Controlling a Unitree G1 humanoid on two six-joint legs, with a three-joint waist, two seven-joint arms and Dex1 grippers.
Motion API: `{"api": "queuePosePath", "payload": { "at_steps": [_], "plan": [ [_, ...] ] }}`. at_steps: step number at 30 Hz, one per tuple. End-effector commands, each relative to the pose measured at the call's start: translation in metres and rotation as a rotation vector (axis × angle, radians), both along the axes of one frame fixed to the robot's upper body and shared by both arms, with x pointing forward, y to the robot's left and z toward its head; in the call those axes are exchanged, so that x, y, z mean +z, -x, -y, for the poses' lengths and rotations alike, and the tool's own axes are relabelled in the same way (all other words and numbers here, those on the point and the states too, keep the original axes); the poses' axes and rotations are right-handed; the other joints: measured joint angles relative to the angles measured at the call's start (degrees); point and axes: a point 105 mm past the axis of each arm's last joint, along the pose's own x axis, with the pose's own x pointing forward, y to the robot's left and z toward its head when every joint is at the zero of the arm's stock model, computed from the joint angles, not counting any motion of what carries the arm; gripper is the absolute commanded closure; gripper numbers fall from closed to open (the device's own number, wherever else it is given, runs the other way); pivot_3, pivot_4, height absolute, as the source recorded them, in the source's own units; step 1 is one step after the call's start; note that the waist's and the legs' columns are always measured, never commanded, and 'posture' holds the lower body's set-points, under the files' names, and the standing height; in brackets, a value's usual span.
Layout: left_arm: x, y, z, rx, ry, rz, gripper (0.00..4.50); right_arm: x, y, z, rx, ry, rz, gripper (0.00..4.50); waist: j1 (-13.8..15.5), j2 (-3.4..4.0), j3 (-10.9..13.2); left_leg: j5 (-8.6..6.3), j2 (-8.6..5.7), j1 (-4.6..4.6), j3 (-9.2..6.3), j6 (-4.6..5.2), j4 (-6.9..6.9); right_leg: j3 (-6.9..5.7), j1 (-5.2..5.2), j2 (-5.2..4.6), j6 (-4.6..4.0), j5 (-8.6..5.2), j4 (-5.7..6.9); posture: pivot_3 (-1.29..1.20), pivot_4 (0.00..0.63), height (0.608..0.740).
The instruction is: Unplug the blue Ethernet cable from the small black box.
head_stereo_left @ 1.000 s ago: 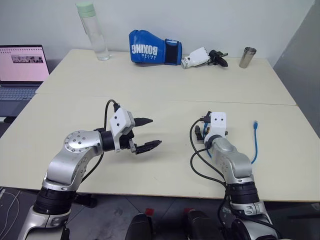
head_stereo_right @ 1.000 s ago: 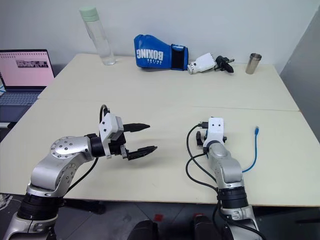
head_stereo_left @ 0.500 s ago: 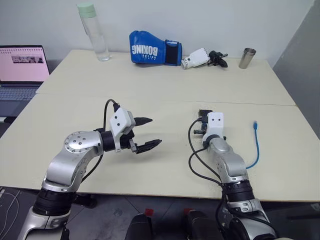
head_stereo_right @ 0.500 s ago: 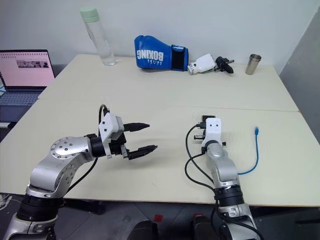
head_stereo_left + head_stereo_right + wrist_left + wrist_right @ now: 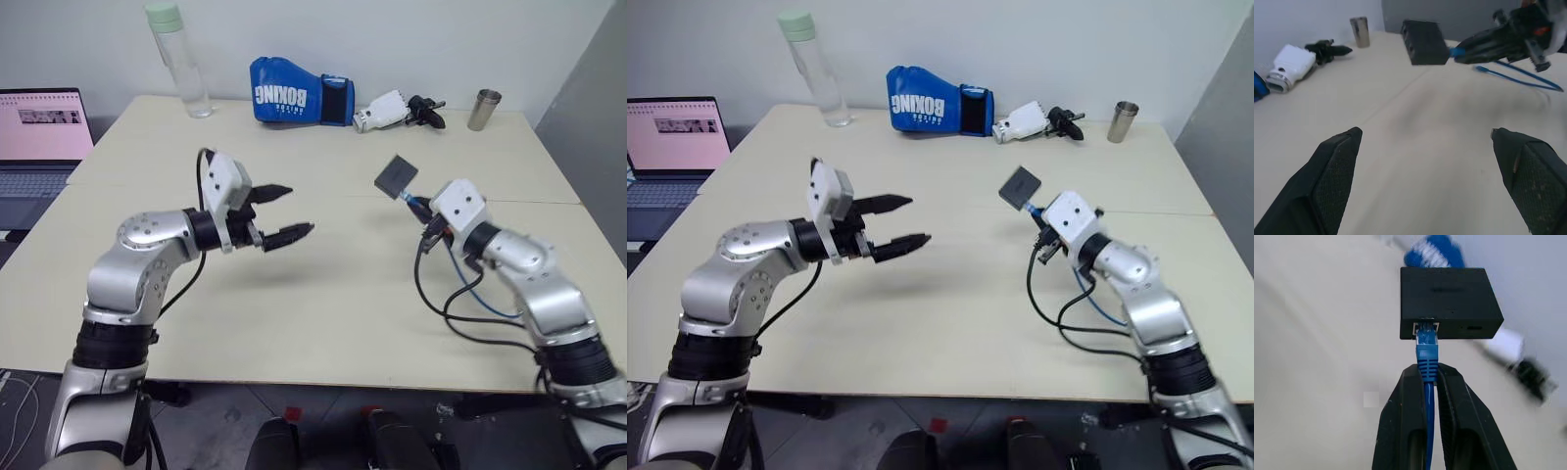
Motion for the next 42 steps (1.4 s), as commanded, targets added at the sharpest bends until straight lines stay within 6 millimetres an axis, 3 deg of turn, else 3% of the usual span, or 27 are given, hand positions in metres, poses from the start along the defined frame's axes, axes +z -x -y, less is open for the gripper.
{"api": "queuePosePath", "payload": {
  "at_steps": [1,5,9,17,23,35,42],
  "plan": [
    [0.04,-0.002,0.01,-0.136,0.153,-0.047,0.0,0.011,-0.001,0.002,0.174,0.352,0.312,4.44,0.0,-0.04,0.1,0.0,-0.03,-0.04,0.04,0.0,0.02,0.01,-0.01,-0.05,0.0,0.0,0.01,0.0,0.15,0.74],
    [0.049,-0.004,0.016,-0.203,0.184,-0.083,0.0,0.023,-0.007,-0.002,0.249,0.429,0.47,4.44,-0.28,-0.05,0.13,0.01,-0.03,-0.06,0.36,-0.02,-0.01,0.23,-0.12,-0.11,0.04,0.02,-0.04,0.0,0.15,0.74],
    [0.042,-0.011,0.027,-0.241,0.163,-0.078,0.0,0.04,-0.006,-0.017,0.313,0.439,0.624,4.44,-0.58,-0.05,0.14,0.14,0.02,-0.05,0.43,-0.25,-0.05,0.26,-0.17,-0.12,0.03,0.02,0.0,0.0,0.15,0.74],
    [0.042,-0.019,0.043,-0.269,0.164,-0.039,0.0,0.047,0.005,-0.04,0.407,0.414,0.713,4.44,-0.32,-0.05,0.14,0.16,0.02,-0.05,0.48,-0.28,0.03,0.28,-0.18,-0.17,0.03,0.02,0.11,0.0,0.15,0.74],
    [0.045,-0.018,0.05,-0.318,0.17,-0.039,0.0,0.047,0.006,-0.044,0.419,0.41,0.714,4.44,-0.08,-0.05,0.14,0.17,0.01,-0.04,0.51,-0.29,0.05,0.3,-0.18,-0.19,0.03,0.03,0.15,0.0,0.15,0.74],
    [0.036,-0.017,0.056,-0.344,0.15,-0.066,2.11,0.051,0.004,-0.045,0.401,0.391,0.714,4.44,-0.02,-0.05,0.14,0.17,0.01,-0.02,0.5,-0.29,0.06,0.3,-0.18,-0.19,0.02,0.03,0.21,0.0,0.15,0.74],
    [0.038,-0.017,0.056,-0.353,0.151,-0.067,3.64,0.053,0.006,-0.052,0.416,0.381,0.724,4.44,-0.03,-0.05,0.14,0.17,0.02,-0.02,0.51,-0.29,0.07,0.31,-0.19,-0.19,0.03,0.02,0.25,0.0,0.15,0.74]
  ]
}}
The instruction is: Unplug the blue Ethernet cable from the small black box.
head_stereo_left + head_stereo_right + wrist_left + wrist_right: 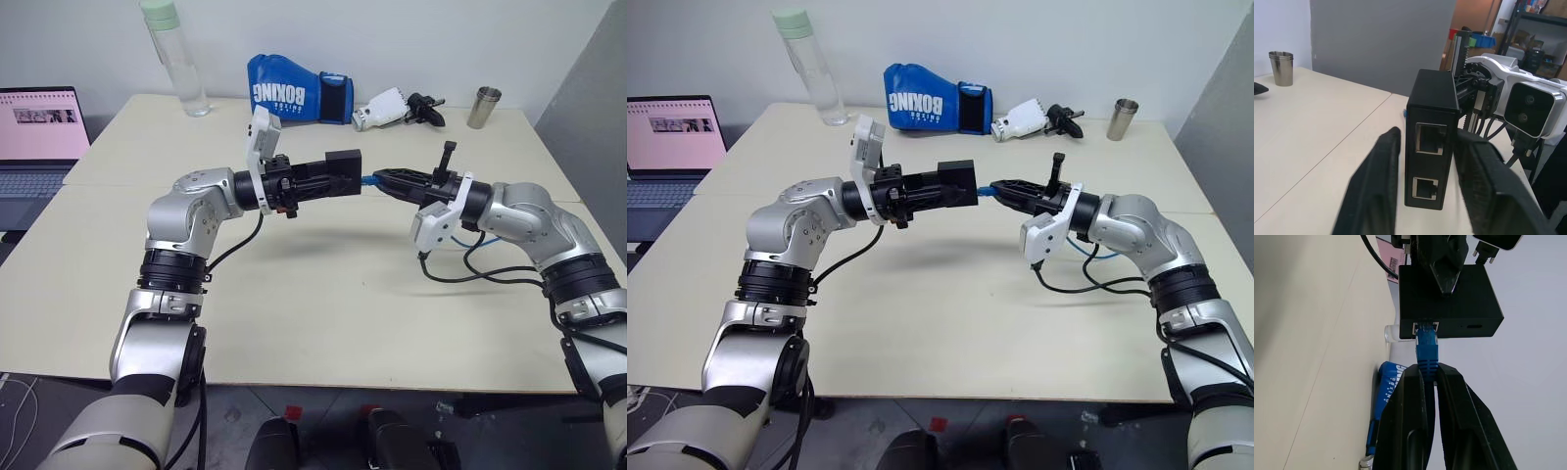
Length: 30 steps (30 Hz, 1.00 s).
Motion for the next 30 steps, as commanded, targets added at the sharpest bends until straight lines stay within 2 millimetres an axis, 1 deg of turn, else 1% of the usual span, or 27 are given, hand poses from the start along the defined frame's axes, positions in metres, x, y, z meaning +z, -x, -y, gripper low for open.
{"api": "queuePosePath", "payload": {
  "at_steps": [1,4,6,7,9,11,12,15,17,18,20,21,22,24,25,26,28,30],
  "plan": [
    [0.015,0.003,0.004,-0.026,0.005,0.047,3.71,0.023,0.008,-0.008,0.046,-0.038,0.068,4.44,0.01,0.0,0.0,0.0,0.0,0.0,0.0,0.0,0.0,0.0,0.0,0.0,0.0,0.0,0.0,0.0,0.15,0.74],
    [0.015,0.001,0.005,-0.015,-0.002,0.042,3.72,0.02,0.008,-0.008,0.051,-0.044,0.039,4.44,0.01,0.0,0.0,0.0,0.0,0.0,0.0,0.0,0.02,0.0,0.0,0.0,0.0,0.0,0.02,0.0,0.15,0.74],
    [0.014,0.001,0.005,-0.017,-0.011,0.026,3.72,0.019,0.009,-0.008,0.056,-0.057,0.003,3.74,0.01,0.0,0.0,0.0,0.0,0.0,0.0,0.0,0.02,0.0,0.0,0.0,0.0,0.0,0.03,0.0,0.15,0.74],
    [0.014,0.001,0.005,-0.021,-0.014,0.024,3.72,0.019,0.009,-0.008,0.061,-0.062,-0.017,3.68,0.0,0.0,0.0,0.0,0.0,0.0,0.0,0.0,0.03,0.0,0.0,0.0,0.0,0.0,0.03,0.0,0.15,0.74],
    [0.014,0.002,0.004,-0.025,-0.019,0.023,3.72,0.019,0.011,-0.009,0.07,-0.07,-0.057,3.23,-0.01,0.0,0.0,0.0,0.0,0.01,0.0,0.0,0.03,0.0,0.0,0.0,0.0,0.0,0.05,0.0,0.15,0.74],
    [0.014,0.001,0.003,-0.025,-0.022,0.024,3.72,0.019,0.013,-0.007,0.073,-0.07,-0.119,2.89,0.0,0.0,0.0,0.0,0.0,0.0,-0.01,0.0,0.04,-0.01,0.0,0.0,0.0,0.0,0.06,0.0,0.15,0.74],
    [0.015,0.001,0.001,-0.026,-0.024,0.024,3.72,0.018,0.015,-0.004,0.075,-0.066,-0.158,2.62,0.01,0.0,0.0,0.0,0.0,0.01,-0.01,0.0,0.04,-0.01,0.0,0.0,0.0,0.0,0.06,0.0,0.15,0.74],
    [0.014,0.001,-0.001,-0.029,-0.033,0.029,3.72,0.018,0.021,0.009,0.065,-0.066,-0.276,2.06,0.11,0.0,0.0,0.0,0.0,0.0,-0.03,0.0,0.05,-0.03,0.01,0.0,0.0,0.0,0.06,0.0,0.15,0.74],
    [0.014,0.001,-0.001,-0.039,-0.04,0.029,3.72,0.022,0.023,0.019,0.04,-0.095,-0.4,1.64,0.17,0.0,0.0,0.0,-0.01,0.0,-0.04,0.01,0.06,-0.04,0.03,-0.01,0.0,0.0,0.05,0.0,0.15,0.74],
    [0.014,0.002,-0.001,-0.047,-0.041,0.029,3.72,0.025,0.022,0.024,0.021,-0.125,-0.502,1.55,0.23,0.01,0.01,-0.01,0.0,0.0,-0.04,0.02,0.09,-0.04,0.03,-0.01,0.0,0.0,0.07,0.0,0.15,0.74],
    [0.015,0.003,-0.002,-0.058,-0.042,0.03,3.72,0.03,0.024,0.028,0.006,-0.167,-0.658,1.55,0.23,0.02,0.01,-0.08,-0.01,0.0,-0.07,0.14,0.11,-0.05,0.05,-0.02,0.0,0.0,0.1,0.0,0.15,0.74],
    [0.015,0.003,-0.002,-0.065,-0.043,0.031,3.72,0.036,0.023,0.03,0.0,-0.215,-0.767,1.48,0.26,0.03,0.02,-0.08,-0.01,0.0,-0.07,0.14,0.14,-0.05,0.05,-0.02,0.0,0.0,0.13,0.0,0.15,0.74],
    [0.015,0.004,-0.002,-0.072,-0.044,0.032,3.72,0.041,0.023,0.03,0.001,-0.267,-0.868,1.33,0.28,0.03,0.02,-0.08,-0.01,0.0,-0.09,0.15,0.15,-0.06,0.05,-0.02,0.0,0.0,0.15,0.0,0.15,0.74],
    [0.015,0.005,-0.002,-0.086,-0.043,0.036,3.72,0.053,0.022,0.028,0.024,-0.379,-1.077,0.87,0.19,0.08,0.05,-0.11,0.01,0.0,-0.12,0.19,0.21,-0.09,0.04,0.0,-0.01,0.0,0.21,0.0,0.15,0.74],
    [0.015,0.006,-0.001,-0.092,-0.042,0.038,3.72,0.056,0.022,0.026,0.036,-0.409,-1.153,0.83,0.1,0.1,0.06,-0.11,0.01,0.0,-0.11,0.2,0.21,-0.08,0.04,0.0,-0.01,0.0,0.22,0.0,0.15,0.74],
    [0.016,0.006,-0.001,-0.098,-0.042,0.038,3.72,0.058,0.024,0.023,0.055,-0.426,-1.234,0.5,0.06,0.11,0.07,-0.13,0.02,0.01,-0.11,0.24,0.24,-0.07,0.04,0.03,-0.02,-0.01,0.24,0.0,0.15,0.74],
    [0.017,0.006,-0.001,-0.105,-0.042,0.04,3.72,0.06,0.028,0.02,0.074,-0.444,-1.346,0.16,0.14,0.11,0.07,-0.14,0.03,0.01,-0.11,0.25,0.23,-0.09,0.02,0.06,-0.03,-0.01,0.25,0.0,0.15,0.74],
    [0.018,0.007,-0.001,-0.112,-0.041,0.042,3.72,0.057,0.03,0.016,0.082,-0.445,-1.428,0.08,0.25,0.11,0.07,-0.14,0.02,-0.01,-0.16,0.26,0.21,-0.13,0.02,0.07,-0.04,-0.02,0.21,0.0,0.15,0.74]
  ]
}}
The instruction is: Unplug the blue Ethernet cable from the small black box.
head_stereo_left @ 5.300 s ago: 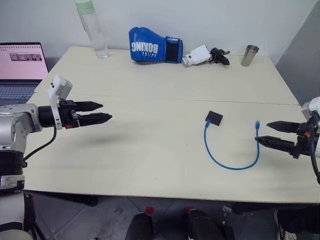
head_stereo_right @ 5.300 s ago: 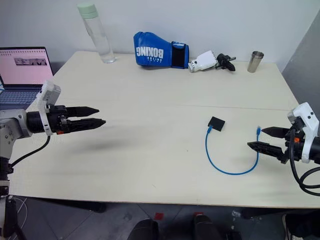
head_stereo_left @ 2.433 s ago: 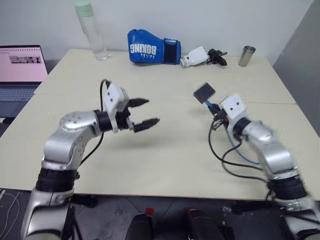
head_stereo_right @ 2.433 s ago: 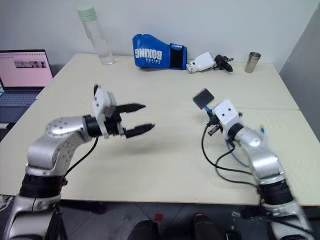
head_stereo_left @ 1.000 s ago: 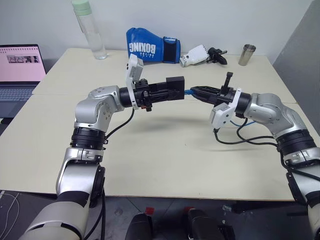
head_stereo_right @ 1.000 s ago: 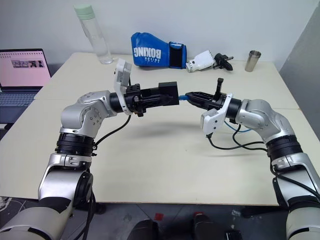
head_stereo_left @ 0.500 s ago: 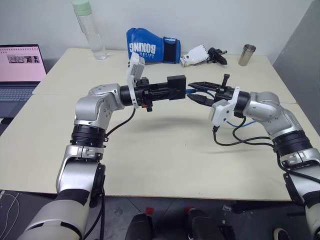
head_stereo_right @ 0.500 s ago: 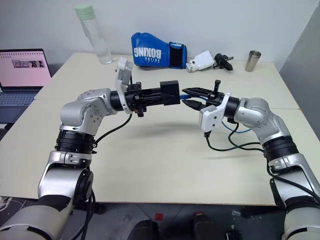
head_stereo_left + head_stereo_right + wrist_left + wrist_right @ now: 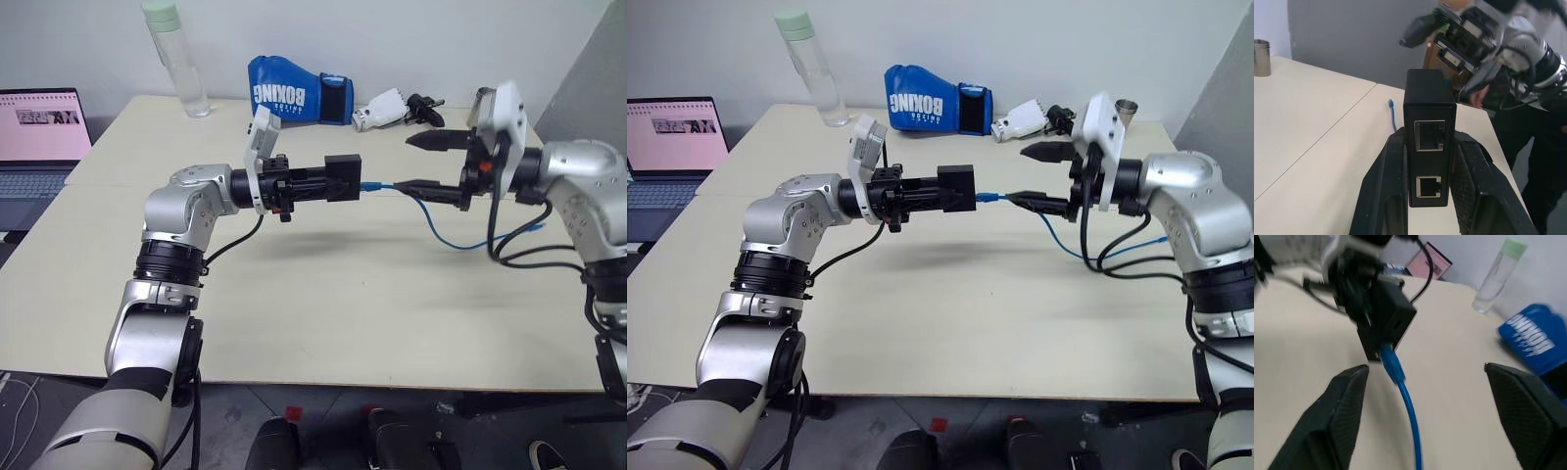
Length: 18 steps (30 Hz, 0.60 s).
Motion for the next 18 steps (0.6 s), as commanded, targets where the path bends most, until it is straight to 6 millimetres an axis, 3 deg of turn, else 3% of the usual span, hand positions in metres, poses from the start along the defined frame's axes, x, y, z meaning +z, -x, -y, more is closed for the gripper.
{"api": "queuePosePath", "payload": {
  "at_steps": [1,9,18],
  "plan": [
    [0.018,0.004,0.001,-0.031,0.005,0.066,3.72,0.005,0.013,-0.01,0.082,-0.064,-0.198,0.08,0.08,0.0,0.0,0.0,0.0,-0.02,0.0,0.01,0.0,0.0,0.0,0.0,0.0,0.0,-0.02,0.0,0.15,0.74],
    [0.025,0.008,0.005,-0.067,0.009,0.076,3.72,-0.005,0.004,-0.029,0.125,-0.087,-0.3,0.08,0.04,0.0,0.0,-0.01,-0.03,-0.1,0.0,0.02,0.0,-0.01,-0.08,0.0,0.01,0.0,-0.02,0.0,0.15,0.74],
    [0.028,0.009,0.004,-0.074,0.016,0.08,3.72,-0.009,-0.004,-0.031,0.126,-0.098,-0.324,0.08,0.0,0.01,0.0,-0.01,-0.03,-0.13,0.0,0.02,-0.01,-0.02,-0.12,0.0,0.01,-0.01,-0.02,0.0,0.15,0.74]
  ]
}}
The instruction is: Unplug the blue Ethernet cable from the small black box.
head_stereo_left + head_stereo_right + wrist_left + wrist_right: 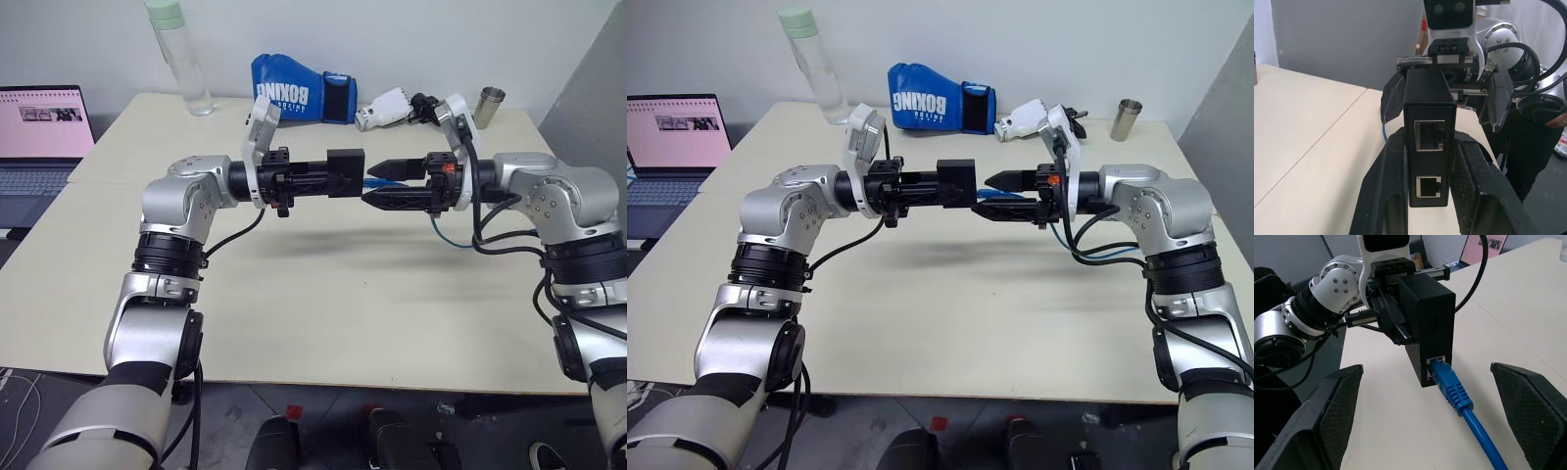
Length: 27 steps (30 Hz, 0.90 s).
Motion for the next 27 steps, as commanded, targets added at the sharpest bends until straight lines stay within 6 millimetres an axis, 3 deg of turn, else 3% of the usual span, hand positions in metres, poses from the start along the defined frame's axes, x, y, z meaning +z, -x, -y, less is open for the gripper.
{"api": "queuePosePath", "payload": {
  "at_steps": [1,6,20,27],
  "plan": [
    [0.0183,0.0062,0.0026,-0.026,0.016,0.062,3.72,0.0158,0.0002,0.0028,0.004,-0.024,0.05,0.25,-0.01,0.0,0.0,0.0,0.0,0.0,0.0,0.0,0.0,0.0,0.0,0.0,0.0,0.0,0.0,0.0,0.15,0.74],
    [0.0165,0.0058,0.002,-0.026,0.011,0.06,3.72,0.0173,-0.0005,0.0045,0.005,-0.038,0.029,1.2,-0.02,0.0,0.0,0.0,0.0,0.0,0.01,0.0,-0.01,0.0,0.0,0.0,0.0,0.0,0.0,0.0,0.15,0.74],
    [0.0172,0.0058,0.0064,-0.043,0.007,0.059,3.72,0.0143,-0.0018,0.0068,0.002,-0.031,0.038,4.44,-0.02,0.0,0.0,0.0,0.0,0.0,0.01,0.0,-0.04,0.01,-0.02,0.0,0.0,0.0,-0.01,0.0,0.15,0.74],
    [0.017,0.0057,0.0063,-0.045,0.006,0.058,3.72,0.0125,-0.0023,0.0073,0.002,-0.017,0.053,4.49,-0.03,0.0,0.0,0.0,0.0,0.0,0.01,0.0,-0.05,0.01,-0.03,0.01,0.0,0.0,-0.01,0.0,0.15,0.74]
  ]
}}
